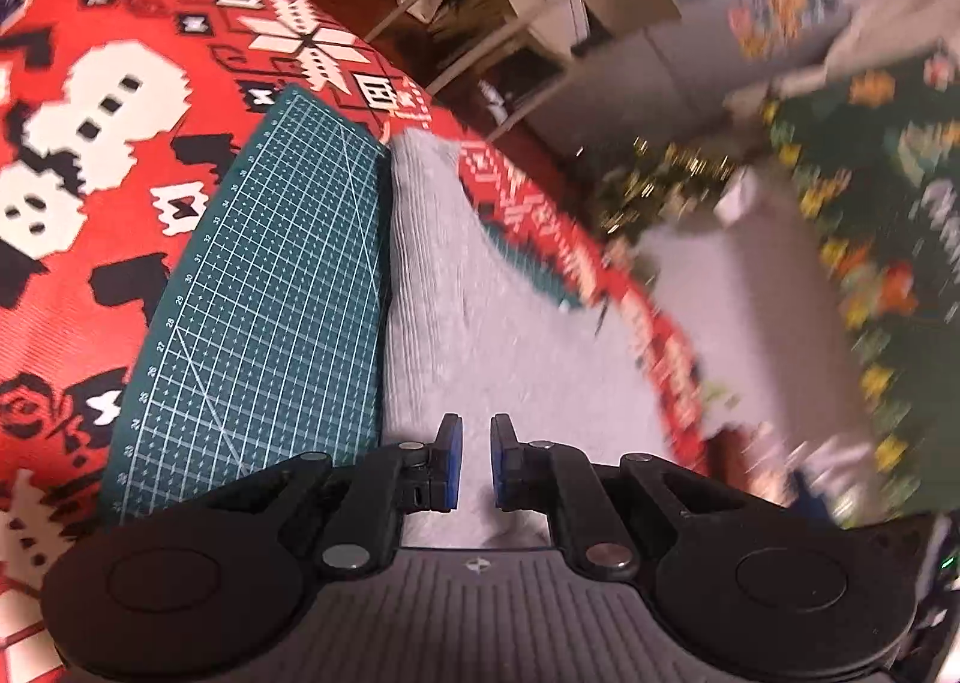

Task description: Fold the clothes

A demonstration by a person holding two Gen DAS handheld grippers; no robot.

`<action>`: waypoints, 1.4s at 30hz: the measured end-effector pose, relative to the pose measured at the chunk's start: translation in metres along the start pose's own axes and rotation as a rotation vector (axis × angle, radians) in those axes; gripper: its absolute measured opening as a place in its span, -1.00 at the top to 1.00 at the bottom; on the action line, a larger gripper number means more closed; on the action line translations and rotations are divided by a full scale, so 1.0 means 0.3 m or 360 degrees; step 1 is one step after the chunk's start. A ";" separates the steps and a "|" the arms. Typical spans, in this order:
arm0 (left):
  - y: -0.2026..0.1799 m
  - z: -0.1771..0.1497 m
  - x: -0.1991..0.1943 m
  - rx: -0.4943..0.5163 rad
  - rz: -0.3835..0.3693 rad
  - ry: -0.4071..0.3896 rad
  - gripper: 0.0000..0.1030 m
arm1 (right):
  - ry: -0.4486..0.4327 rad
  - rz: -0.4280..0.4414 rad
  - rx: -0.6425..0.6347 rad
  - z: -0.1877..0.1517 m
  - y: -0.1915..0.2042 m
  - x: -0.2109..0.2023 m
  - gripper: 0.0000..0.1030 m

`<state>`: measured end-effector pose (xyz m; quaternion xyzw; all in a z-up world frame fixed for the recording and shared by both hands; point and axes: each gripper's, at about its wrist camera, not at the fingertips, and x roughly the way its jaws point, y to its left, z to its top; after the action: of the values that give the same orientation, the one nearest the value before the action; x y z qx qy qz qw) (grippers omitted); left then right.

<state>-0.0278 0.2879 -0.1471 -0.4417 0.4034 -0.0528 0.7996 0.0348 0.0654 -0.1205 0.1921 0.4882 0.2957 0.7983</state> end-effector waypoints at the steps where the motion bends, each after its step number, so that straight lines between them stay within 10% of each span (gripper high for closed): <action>1: 0.020 0.010 -0.002 -0.0044 -0.0024 -0.0011 0.81 | 0.0011 -0.0014 -0.0025 0.013 0.021 0.028 0.91; 18: 0.105 0.110 -0.049 -0.0134 0.0065 -0.0181 0.89 | 0.0147 -0.0211 -0.0265 0.132 0.146 0.398 0.96; 42: 0.090 0.092 -0.040 -0.0057 0.0105 -0.0182 0.89 | 0.0049 -0.0236 -0.0181 0.301 0.164 0.551 0.91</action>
<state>-0.0241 0.3280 -0.1523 -0.4447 0.3724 0.0062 0.8146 0.1591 0.2098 -0.1609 0.1053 0.4957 0.2660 0.8200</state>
